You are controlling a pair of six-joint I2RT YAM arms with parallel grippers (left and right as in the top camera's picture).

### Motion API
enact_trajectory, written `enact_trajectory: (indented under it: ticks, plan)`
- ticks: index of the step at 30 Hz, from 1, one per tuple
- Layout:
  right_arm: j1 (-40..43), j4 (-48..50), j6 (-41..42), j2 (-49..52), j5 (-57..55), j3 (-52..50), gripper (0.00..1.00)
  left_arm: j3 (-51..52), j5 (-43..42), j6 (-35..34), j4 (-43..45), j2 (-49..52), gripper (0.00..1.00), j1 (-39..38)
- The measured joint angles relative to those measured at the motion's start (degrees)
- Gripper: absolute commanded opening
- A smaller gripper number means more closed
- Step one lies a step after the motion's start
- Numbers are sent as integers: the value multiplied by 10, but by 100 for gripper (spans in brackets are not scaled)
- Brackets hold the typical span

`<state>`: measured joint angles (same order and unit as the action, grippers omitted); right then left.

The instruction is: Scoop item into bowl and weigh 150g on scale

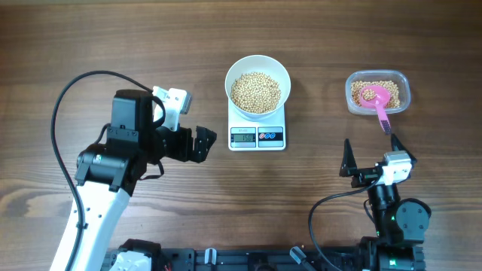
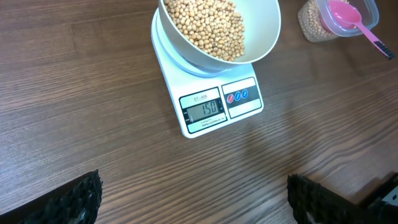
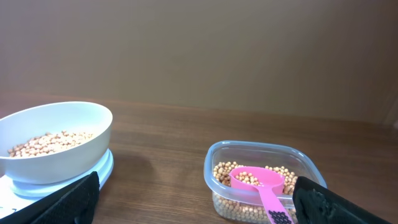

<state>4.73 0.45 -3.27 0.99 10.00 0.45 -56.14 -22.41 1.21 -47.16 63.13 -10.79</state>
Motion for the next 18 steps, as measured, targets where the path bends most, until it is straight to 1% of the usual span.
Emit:
enact_trajectory:
  ticks: [12,14,16,18]
  plan:
    - [0,0,0,0,0,0,100,0,0,0,-4,0,100,0]
    - [0,0,2,0,0,0,100,0,0,0,-4,0,94,0]
    - [0,0,2,0,0,0,100,0,0,-2,-5,0,100,0]
    - [0,0,2,0,0,0,100,0,0,0,-16,0,100,0]
